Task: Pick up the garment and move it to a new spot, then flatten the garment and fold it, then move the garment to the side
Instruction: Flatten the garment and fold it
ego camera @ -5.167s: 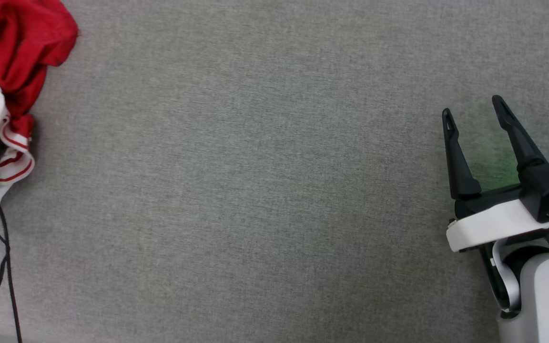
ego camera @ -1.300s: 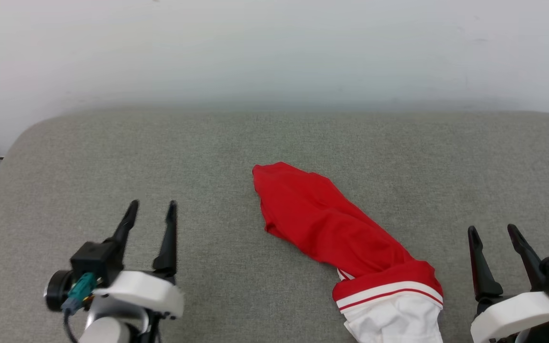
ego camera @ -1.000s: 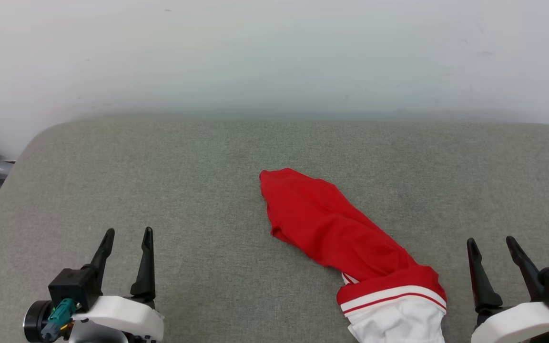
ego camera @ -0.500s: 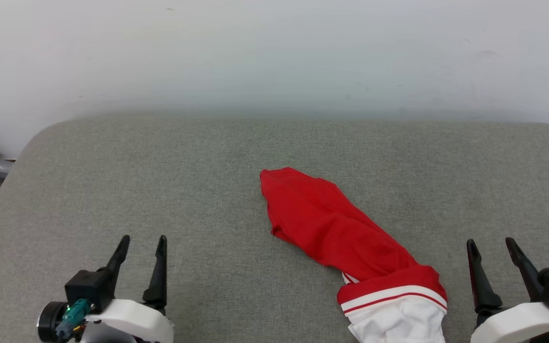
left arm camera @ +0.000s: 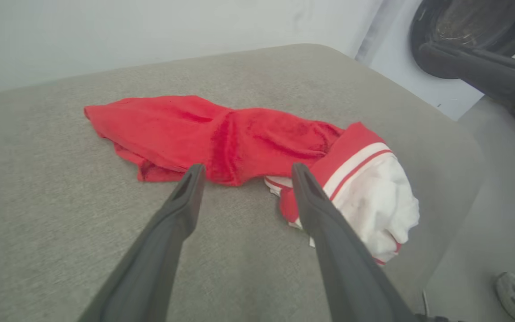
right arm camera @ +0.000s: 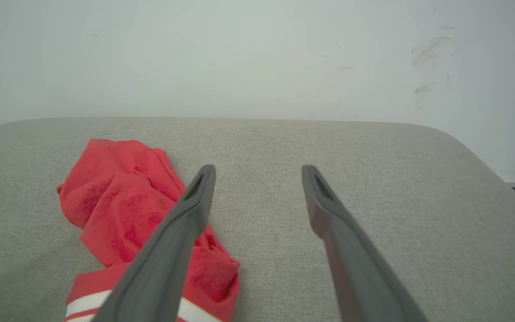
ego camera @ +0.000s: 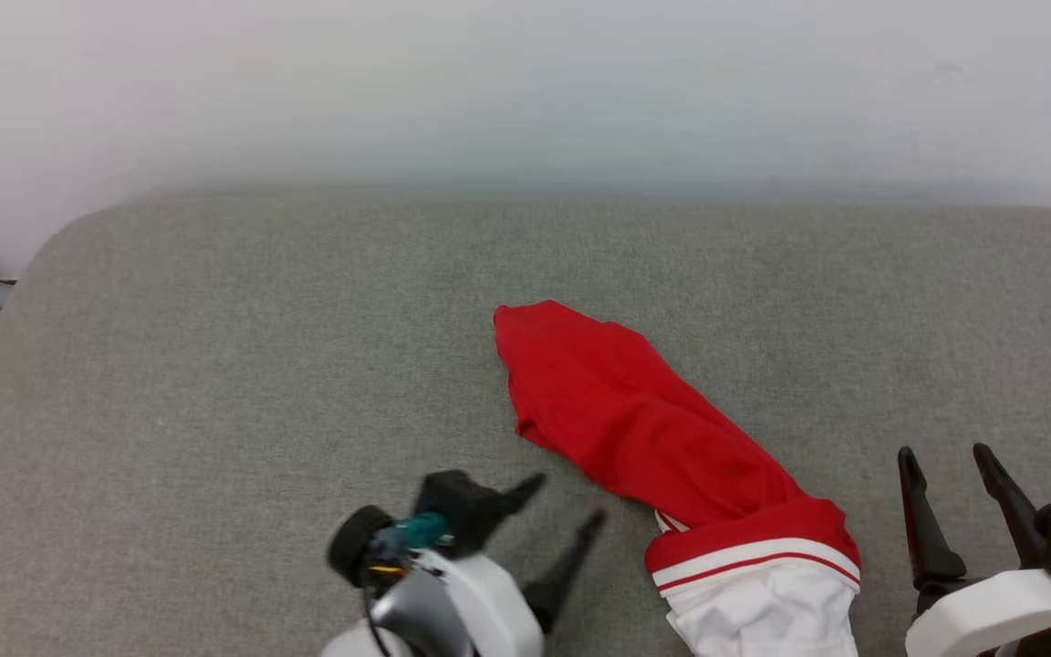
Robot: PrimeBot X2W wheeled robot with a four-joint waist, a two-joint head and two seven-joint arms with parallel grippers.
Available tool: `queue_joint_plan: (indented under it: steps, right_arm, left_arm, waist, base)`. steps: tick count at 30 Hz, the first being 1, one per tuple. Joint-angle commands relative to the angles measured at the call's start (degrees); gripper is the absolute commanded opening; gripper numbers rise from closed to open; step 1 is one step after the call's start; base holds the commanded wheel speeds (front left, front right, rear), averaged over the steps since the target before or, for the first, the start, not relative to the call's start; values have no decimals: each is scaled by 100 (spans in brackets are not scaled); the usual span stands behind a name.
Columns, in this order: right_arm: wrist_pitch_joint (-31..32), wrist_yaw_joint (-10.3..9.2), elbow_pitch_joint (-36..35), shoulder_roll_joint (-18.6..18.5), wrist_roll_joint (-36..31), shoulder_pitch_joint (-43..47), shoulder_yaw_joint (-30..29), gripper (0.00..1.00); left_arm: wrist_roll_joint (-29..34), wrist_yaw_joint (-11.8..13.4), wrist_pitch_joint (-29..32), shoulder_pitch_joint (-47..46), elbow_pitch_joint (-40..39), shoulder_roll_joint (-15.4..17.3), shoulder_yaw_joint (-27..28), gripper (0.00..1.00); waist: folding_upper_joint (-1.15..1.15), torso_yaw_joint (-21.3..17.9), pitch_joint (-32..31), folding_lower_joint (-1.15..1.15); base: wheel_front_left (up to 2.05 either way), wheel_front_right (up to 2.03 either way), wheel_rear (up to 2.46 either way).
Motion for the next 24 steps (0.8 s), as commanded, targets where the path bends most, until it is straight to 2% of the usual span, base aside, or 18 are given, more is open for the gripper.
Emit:
queue_joint_plan:
  steps: [1, 5, 11, 18, 19, 20, 24]
  right_arm:
    - [14, -4, -34, 1, 1, -94, -6, 100]
    - [3, -4, -51, 1, 3, -155, -15, 100]
    - [-31, -4, -9, 1, 47, -248, 34, 100]
    - [-130, -4, 43, 1, 103, -407, 78, 100]
    - [-147, -4, 58, 0, 109, -435, 79, 100]
    - [-151, -4, 78, 0, 123, -445, 80, 100]
    - [-208, -4, 172, 1, 151, -465, 65, 100]
  left_arm:
    - [-28, -50, 112, -111, -65, -46, -154, 100]
    - [-215, -136, 573, -393, -214, -76, -851, 100]
    - [-557, -149, 1063, -909, -294, 141, -1939, 100]
    - [-813, -152, 1306, -1547, 132, 372, -2747, 99]
    - [-869, -152, 1333, -1625, 199, 394, -2855, 47]
    - [-940, -152, 1319, -1691, 245, 409, -2936, 2]
    - [-1085, -153, 1000, -1967, 407, 448, -3033, 0]
  waist:
    - [0, -38, 78, 0]
    - [0, -108, 275, 0]
    - [0, -244, 546, 0]
    - [0, -400, 819, 0]
    - [0, -419, 842, 0]
    - [0, -432, 850, 0]
    - [0, -471, 851, 0]
  base:
    - [0, 0, 0]
    - [0, 0, 0]
    - [0, 0, 0]
    - [0, 0, 0]
    - [0, 0, 0]
    - [0, 0, 0]
    - [0, 0, 0]
